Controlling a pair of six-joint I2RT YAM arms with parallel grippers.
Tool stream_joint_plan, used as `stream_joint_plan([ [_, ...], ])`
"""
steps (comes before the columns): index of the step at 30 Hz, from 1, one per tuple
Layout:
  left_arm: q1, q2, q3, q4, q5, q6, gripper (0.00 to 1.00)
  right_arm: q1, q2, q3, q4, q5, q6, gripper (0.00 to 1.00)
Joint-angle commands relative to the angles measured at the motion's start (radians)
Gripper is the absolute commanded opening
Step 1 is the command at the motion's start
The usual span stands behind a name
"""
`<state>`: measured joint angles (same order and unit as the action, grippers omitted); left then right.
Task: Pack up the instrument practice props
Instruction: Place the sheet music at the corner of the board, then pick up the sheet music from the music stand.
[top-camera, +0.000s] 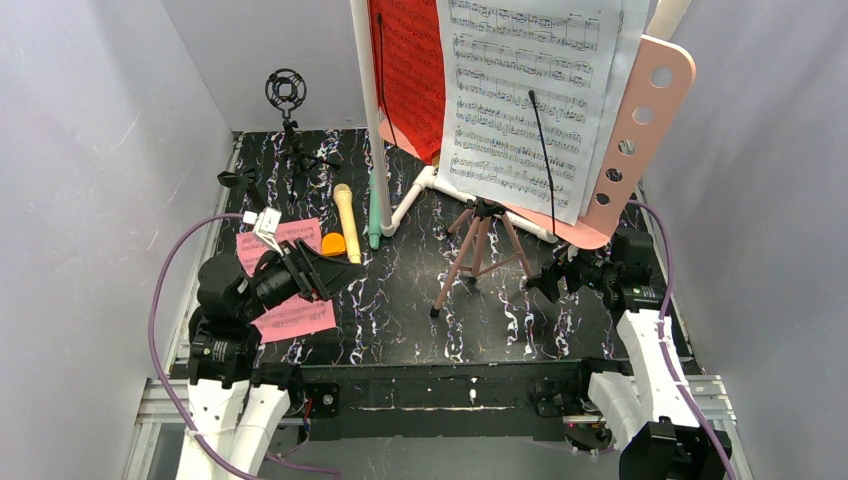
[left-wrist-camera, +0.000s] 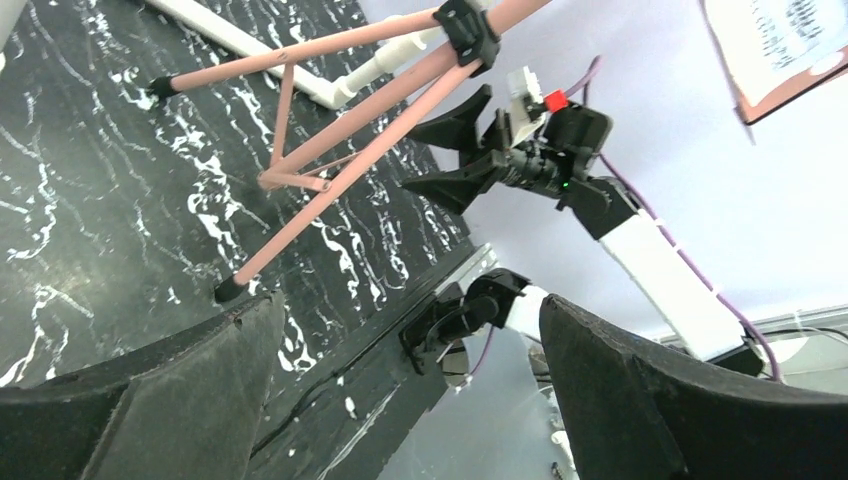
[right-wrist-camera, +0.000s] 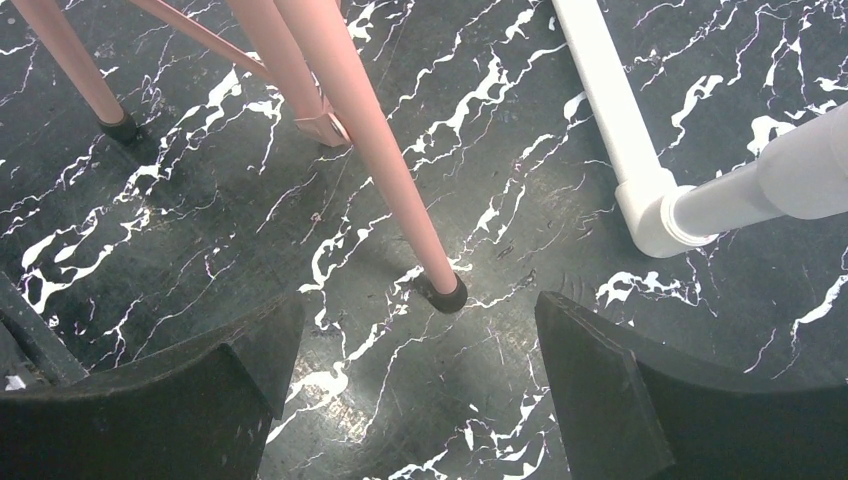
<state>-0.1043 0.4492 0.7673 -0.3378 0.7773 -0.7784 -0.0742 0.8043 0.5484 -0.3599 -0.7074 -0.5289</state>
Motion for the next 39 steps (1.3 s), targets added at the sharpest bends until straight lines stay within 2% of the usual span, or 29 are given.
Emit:
stream_joint_plan([
  [1, -0.025, 0.048, 0.034, 0.184, 0.031, -0.094, 0.98, -0.012, 0.007, 0.04, -0.004, -0.035, -0.018, 0.95],
  [9, -0.076, 0.137, 0.12, 0.372, -0.019, -0.163, 0.98, -0.03, 0.017, 0.041, -0.009, -0.045, -0.023, 0.95],
  [16, -0.157, 0.222, 0.253, 0.374, -0.07, -0.105, 0.98, -0.047, 0.031, 0.038, -0.011, -0.057, -0.027, 0.95],
  [26, -0.34, 0.332, 0.343, 0.378, -0.179, -0.018, 0.98, -0.059, 0.032, 0.036, -0.014, -0.07, -0.037, 0.95],
  [39, -0.478, 0.431, 0.428, 0.385, -0.268, 0.045, 0.98, -0.059, 0.024, 0.036, -0.017, -0.073, -0.038, 0.95],
])
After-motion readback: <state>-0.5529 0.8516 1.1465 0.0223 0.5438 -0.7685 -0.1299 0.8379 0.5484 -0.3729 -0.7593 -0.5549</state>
